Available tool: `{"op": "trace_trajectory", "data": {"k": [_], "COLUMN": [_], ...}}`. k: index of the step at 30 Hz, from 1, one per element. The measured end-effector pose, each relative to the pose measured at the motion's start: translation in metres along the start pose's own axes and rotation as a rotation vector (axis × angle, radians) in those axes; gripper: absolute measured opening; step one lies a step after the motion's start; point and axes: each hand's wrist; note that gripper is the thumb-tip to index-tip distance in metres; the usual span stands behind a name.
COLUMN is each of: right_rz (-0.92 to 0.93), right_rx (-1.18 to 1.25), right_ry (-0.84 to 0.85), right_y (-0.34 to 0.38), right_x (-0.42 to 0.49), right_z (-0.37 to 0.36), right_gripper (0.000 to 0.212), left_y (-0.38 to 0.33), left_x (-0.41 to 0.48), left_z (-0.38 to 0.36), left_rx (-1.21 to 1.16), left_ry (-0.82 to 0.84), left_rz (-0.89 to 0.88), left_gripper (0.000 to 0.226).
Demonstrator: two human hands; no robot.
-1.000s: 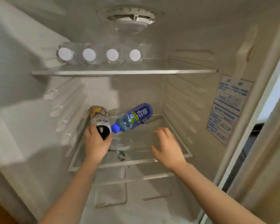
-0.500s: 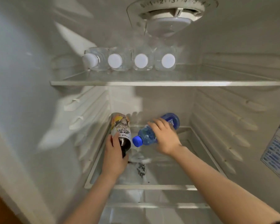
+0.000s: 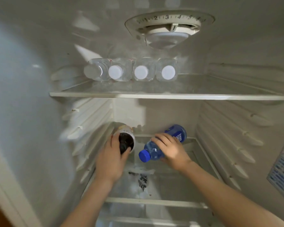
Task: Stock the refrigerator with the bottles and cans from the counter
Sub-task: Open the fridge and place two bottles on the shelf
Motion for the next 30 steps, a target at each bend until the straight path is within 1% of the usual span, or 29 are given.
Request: {"op": "trace_trajectory", "data": {"k": [2, 3, 5, 6, 9, 12, 14, 16, 18, 19, 20, 21, 22, 23, 24, 26, 27, 28, 30], "right_rz": [-0.005, -0.044, -0.170, -0.242, -0.513, -0.731, -0.809, -0.857, -0.849, -0.825, -0.783, -0.729, -0.680, -0.646, -0.635, -0.679, -0.709, -0.725, -0.726], "right_rx": [0.083, 0.123, 0.223, 0.275, 0.410, 0.473, 0.492, 0.461, 0.436, 0.450, 0.480, 0.516, 0.549, 0.580, 0.609, 0.641, 0.635, 0.606, 0.531], "right_ry": [-0.153, -0.250, -0.416, -0.477, -0.591, -0.595, -0.579, -0.547, -0.537, -0.550, -0.567, -0.576, -0.574, -0.561, -0.541, -0.498, -0.489, -0.490, -0.510], "right_y": [0.000, 0.000, 0.001, 0.001, -0.006, -0.021, -0.031, -0.037, -0.038, -0.038, -0.039, -0.039, -0.040, -0.041, -0.041, -0.039, -0.037, -0.036, -0.036], "right_x": [-0.010, -0.014, -0.017, -0.017, -0.013, -0.012, -0.013, -0.012, -0.011, -0.011, -0.012, -0.015, -0.018, -0.023, -0.029, -0.040, -0.044, -0.047, -0.047], "right_z": [0.006, 0.009, 0.019, 0.026, 0.046, 0.060, 0.063, 0.063, 0.061, 0.059, 0.058, 0.057, 0.054, 0.049, 0.042, 0.022, 0.012, 0.003, -0.007], "right_gripper": [0.068, 0.072, 0.075, 0.076, 0.067, 0.057, 0.058, 0.061, 0.064, 0.065, 0.068, 0.072, 0.078, 0.082, 0.084, 0.079, 0.074, 0.067, 0.058], "left_y": [-0.011, -0.016, -0.024, -0.026, -0.036, -0.041, -0.052, -0.057, -0.056, -0.051, -0.046, -0.042, -0.039, -0.036, -0.033, -0.026, -0.023, -0.021, -0.019], "left_x": [0.014, 0.020, 0.033, 0.040, 0.067, 0.091, 0.100, 0.106, 0.103, 0.101, 0.097, 0.089, 0.080, 0.069, 0.058, 0.042, 0.039, 0.037, 0.040], "left_z": [0.015, 0.020, 0.029, 0.032, 0.034, 0.019, 0.009, -0.003, -0.010, -0.015, -0.020, -0.026, -0.031, -0.037, -0.044, -0.059, -0.064, -0.067, -0.069], "left_rx": [0.069, 0.130, 0.301, 0.347, 0.219, 0.230, 0.181, 0.151, 0.062, -0.048, -0.222, -0.430, -0.612, -0.731, -0.782, -0.810, -0.831, -0.847, -0.803], "left_ry": [-0.125, -0.202, -0.332, -0.371, -0.231, -0.225, -0.205, -0.187, -0.197, -0.196, -0.172, -0.131, -0.099, -0.083, -0.069, -0.040, -0.028, -0.018, -0.018], "left_rz": [0.005, -0.017, -0.032, -0.001, 0.161, 0.133, 0.125, 0.130, 0.165, 0.185, 0.198, 0.193, 0.159, 0.106, 0.060, 0.045, 0.073, 0.093, 0.086], "left_gripper": [0.044, 0.041, 0.044, 0.046, 0.050, 0.052, 0.052, 0.052, 0.050, 0.048, 0.048, 0.053, 0.064, 0.079, 0.091, 0.103, 0.104, 0.100, 0.091]}}
Point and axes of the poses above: each hand's wrist, its own x-axis towards the middle knuckle, its own z-axis out of the back of the hand, y = z × x
